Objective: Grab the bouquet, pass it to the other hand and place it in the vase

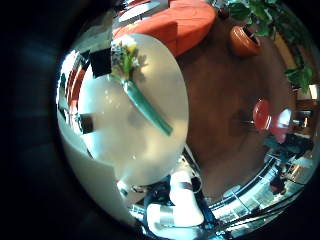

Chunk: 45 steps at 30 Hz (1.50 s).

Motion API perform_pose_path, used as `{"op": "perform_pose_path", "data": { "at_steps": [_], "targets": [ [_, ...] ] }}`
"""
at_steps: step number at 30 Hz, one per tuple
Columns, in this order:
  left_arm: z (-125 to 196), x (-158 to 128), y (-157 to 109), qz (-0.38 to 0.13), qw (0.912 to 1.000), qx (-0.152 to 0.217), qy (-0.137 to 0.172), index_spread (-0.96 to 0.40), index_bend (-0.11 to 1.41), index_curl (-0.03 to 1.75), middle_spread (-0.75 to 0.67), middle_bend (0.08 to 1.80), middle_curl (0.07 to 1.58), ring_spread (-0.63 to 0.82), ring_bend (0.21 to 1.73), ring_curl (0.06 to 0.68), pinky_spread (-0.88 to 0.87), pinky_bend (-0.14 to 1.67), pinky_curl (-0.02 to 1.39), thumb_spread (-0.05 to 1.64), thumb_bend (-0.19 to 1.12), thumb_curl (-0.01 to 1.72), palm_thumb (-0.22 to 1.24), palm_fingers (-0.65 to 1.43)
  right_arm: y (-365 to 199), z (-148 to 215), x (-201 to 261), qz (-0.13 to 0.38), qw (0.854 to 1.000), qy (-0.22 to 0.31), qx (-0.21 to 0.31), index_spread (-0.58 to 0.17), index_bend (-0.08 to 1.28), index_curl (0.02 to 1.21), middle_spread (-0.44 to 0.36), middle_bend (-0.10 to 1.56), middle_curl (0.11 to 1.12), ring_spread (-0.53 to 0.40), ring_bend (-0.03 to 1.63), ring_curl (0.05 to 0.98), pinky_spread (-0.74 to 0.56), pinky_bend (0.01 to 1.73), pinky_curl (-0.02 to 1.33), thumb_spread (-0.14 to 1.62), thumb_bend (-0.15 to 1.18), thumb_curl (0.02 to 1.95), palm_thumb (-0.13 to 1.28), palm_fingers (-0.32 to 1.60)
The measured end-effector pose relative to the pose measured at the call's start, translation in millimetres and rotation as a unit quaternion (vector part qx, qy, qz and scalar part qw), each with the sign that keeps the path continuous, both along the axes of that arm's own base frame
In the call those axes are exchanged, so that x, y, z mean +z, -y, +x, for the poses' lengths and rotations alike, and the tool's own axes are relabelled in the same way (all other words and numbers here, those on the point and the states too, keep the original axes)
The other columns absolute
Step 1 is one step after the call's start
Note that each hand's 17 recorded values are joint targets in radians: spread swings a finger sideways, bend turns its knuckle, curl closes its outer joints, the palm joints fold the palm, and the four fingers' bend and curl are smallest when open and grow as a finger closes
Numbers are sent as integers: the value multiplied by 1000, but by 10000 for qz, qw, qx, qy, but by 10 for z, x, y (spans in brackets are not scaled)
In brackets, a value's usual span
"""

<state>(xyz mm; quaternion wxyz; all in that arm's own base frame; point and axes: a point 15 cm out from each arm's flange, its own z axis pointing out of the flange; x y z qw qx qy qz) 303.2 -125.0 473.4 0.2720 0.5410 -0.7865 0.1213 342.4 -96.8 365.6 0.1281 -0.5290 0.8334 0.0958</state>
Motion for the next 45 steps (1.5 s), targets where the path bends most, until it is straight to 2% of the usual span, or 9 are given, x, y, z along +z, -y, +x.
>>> {"op": "perform_pose_path", "data": {
  "at_steps": [2, 6, 11, 14, 18, 21, 27, 33, 45],
  "targets": [
    [-5, -22, 27, 3, 10000, -35, 2, 110, 183, 375, 360, 198, 362, 533, 497, 184, 498, 183, 266, 1148, -20, 305, 326, 199, 59, -69, -172, -246, 9987, -444, 23, -331, 319, 607, -146, 878, 584, -242, 1176, 474, -449, 1001, 699, 1028, -54, 670, 494, 735],
    [11, -80, 73, 7, 9999, -120, -4, 110, 184, 375, 360, 198, 362, 535, 495, 183, 499, 183, 266, 1148, -20, 304, 326, 198, 86, -119, -525, -554, 9909, -1215, 142, -329, 247, 589, -144, 817, 568, -244, 1143, 457, -429, 1038, 688, 1066, -32, 599, 469, 707],
    [1, -108, 103, -25, 9998, -220, 9, 110, 184, 376, 360, 198, 362, 536, 494, 181, 499, 183, 266, 1148, -20, 304, 326, 198, 22, -103, -837, -496, 9836, -1715, 236, -309, 204, 583, -125, 760, 559, -230, 1109, 439, -412, 1052, 668, 1084, -19, 547, 493, 684],
    [-36, -175, 26, 8, 9996, -271, 3, 110, 184, 376, 360, 198, 363, 536, 494, 180, 499, 183, 267, 1148, -20, 304, 326, 198, -40, -107, -959, -569, 9790, -1947, 209, -300, 185, 581, -120, 740, 558, -219, 1103, 437, -403, 1051, 661, 1089, -21, 527, 503, 659],
    [-47, -189, 24, 24, 9996, -281, -12, 110, 183, 376, 360, 198, 363, 536, 495, 179, 500, 183, 267, 1148, -20, 304, 326, 198, -59, -111, -1200, -705, 9696, -2322, 304, -282, 208, 593, -103, 713, 558, -196, 1056, 425, -348, 1001, 650, 1087, -30, 495, 496, 531],
    [-43, -189, -8, 29, 9996, -281, 26, 110, 183, 376, 360, 198, 363, 536, 495, 179, 500, 183, 267, 1148, -20, 303, 326, 198, -113, -92, -1295, -753, 9662, -2448, 297, -271, 217, 593, -91, 699, 556, -183, 1043, 415, -292, 942, 633, 1087, -40, 467, 454, 462],
    [-55, -198, -52, 18, 9996, -288, 42, 110, 185, 377, 360, 197, 363, 537, 494, 178, 500, 184, 268, 1148, -20, 303, 326, 196, -163, -28, -1452, -816, 9649, -2486, 238, -247, 205, 584, -75, 673, 551, -182, 1071, 408, -239, 906, 603, 1094, -30, 427, 394, 472],
    [-68, -211, -49, 34, 9996, -277, 5, 110, 185, 378, 361, 197, 364, 538, 494, 178, 500, 183, 269, 1148, -20, 303, 326, 196, -198, -99, -1752, -1103, 9604, -2552, 194, -231, 182, 566, -71, 680, 557, -207, 1122, 415, -286, 931, 589, 1088, -35, 401, 354, 564],
    [-84, -209, -31, 55, 9996, -290, -10, 110, 184, 378, 361, 197, 365, 538, 495, 179, 500, 183, 269, 1148, -20, 303, 326, 196, -204, -87, -1916, -1142, 9618, -2483, 145, -250, 194, 577, -103, 713, 585, -218, 1145, 418, -353, 948, 565, 1081, -29, 375, 317, 699]
  ]
}}
